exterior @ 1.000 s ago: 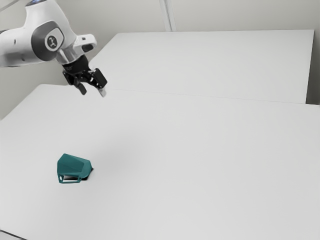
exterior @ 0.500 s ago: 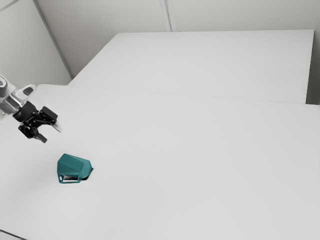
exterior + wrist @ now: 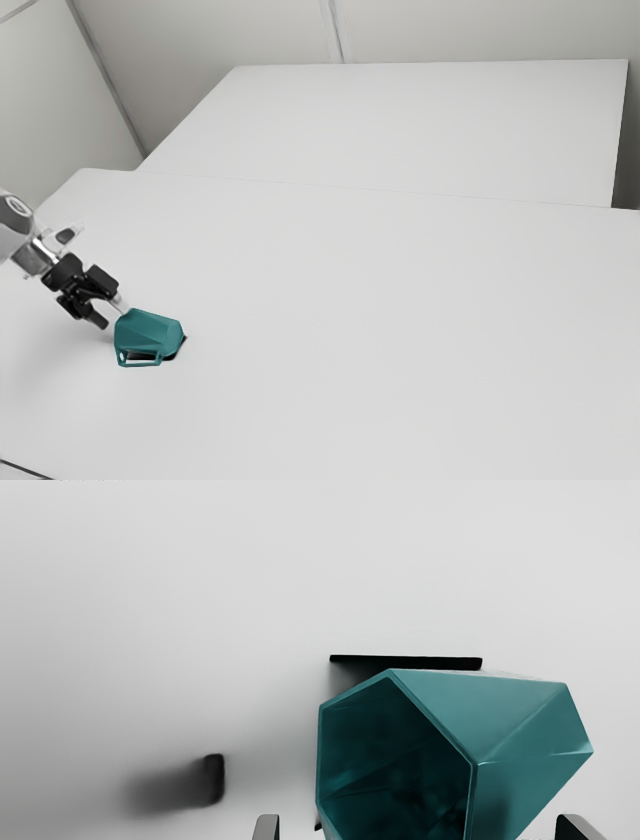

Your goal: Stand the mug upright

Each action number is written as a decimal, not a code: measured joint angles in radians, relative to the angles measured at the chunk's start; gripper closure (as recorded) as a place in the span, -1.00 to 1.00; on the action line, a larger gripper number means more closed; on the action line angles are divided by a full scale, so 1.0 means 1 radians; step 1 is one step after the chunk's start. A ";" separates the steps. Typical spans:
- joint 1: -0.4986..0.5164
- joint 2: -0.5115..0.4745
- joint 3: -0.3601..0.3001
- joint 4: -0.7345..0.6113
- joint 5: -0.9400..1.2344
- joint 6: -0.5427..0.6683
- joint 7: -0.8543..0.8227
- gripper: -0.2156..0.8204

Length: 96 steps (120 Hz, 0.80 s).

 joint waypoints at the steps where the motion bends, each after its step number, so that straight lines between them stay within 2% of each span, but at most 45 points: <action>1: 0.000 0.002 0.000 0.000 -0.001 0.000 0.005 -0.58; 51: 0.011 0.028 -0.019 -0.027 -0.082 -0.002 0.221 -0.58; 96: 0.014 0.030 -0.036 -0.046 -0.197 -0.033 0.341 -0.56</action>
